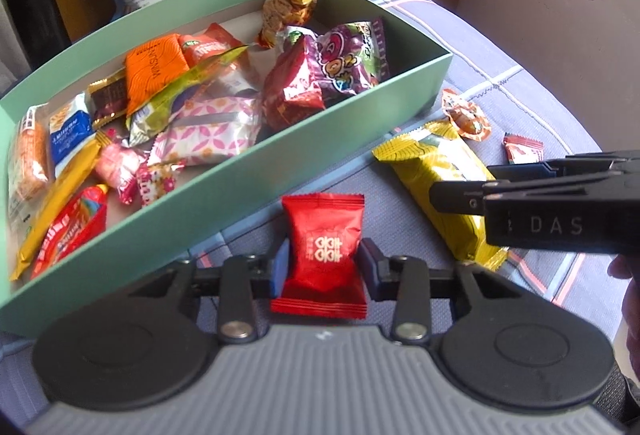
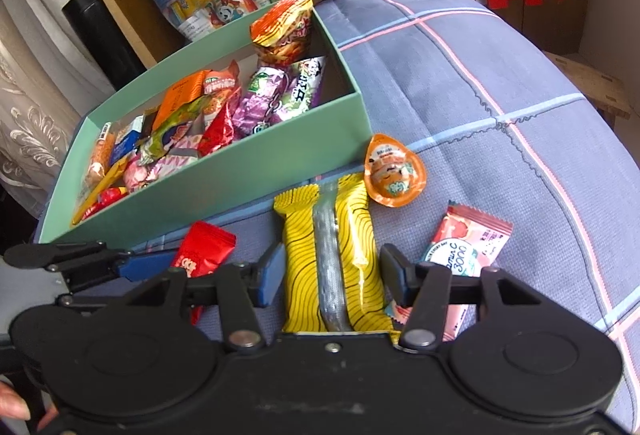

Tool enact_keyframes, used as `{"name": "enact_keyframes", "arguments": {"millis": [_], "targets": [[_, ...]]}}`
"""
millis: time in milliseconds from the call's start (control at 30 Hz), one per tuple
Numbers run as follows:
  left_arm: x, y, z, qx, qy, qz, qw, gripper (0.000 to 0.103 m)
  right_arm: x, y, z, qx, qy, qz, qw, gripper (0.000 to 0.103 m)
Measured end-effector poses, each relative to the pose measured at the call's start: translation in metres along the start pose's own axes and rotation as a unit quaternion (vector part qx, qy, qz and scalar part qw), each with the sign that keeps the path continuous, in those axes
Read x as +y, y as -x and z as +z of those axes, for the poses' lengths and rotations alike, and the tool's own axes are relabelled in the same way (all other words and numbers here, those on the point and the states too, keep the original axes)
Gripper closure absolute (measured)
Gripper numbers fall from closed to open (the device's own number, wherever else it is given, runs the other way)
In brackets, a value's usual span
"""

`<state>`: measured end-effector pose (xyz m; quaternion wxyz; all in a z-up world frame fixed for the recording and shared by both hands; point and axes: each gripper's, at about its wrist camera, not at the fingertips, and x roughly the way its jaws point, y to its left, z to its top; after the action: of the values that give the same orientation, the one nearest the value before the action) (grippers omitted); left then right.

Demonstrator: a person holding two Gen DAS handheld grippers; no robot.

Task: Organize snacks
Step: 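Grasp red square pack with left tool while right tool grasps yellow striped bag, then carry red pack and yellow striped bag into the green box and open both tools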

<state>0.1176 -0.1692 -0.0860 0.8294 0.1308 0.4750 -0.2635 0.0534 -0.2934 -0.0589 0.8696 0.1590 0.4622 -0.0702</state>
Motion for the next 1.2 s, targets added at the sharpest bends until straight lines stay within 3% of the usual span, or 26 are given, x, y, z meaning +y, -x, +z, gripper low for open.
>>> {"name": "enact_keyframes", "arguments": {"millis": [133, 200, 567, 1200], "targets": [[-0.001, -0.002, 0.004, -0.002, 0.000, 0.012, 0.9999, 0.066, 0.013, -0.003, -0.005, -0.015, 0.042, -0.017, 0.999, 0.049], [-0.001, -0.001, 0.003, -0.003, 0.002, 0.016, 0.9999, 0.067, 0.015, -0.003, -0.005, -0.014, 0.050, -0.021, 0.998, 0.054], [0.000, 0.022, -0.013, 0.008, 0.010, -0.007, 0.9999, 0.068, 0.008, 0.022, -0.008, -0.006, 0.000, 0.023, 1.000, 0.056], [0.023, 0.083, 0.003, -0.052, 0.045, -0.023, 0.9974, 0.068, 0.027, 0.080, 0.026, -0.050, 0.015, 0.048, 0.997, 0.056]]}}
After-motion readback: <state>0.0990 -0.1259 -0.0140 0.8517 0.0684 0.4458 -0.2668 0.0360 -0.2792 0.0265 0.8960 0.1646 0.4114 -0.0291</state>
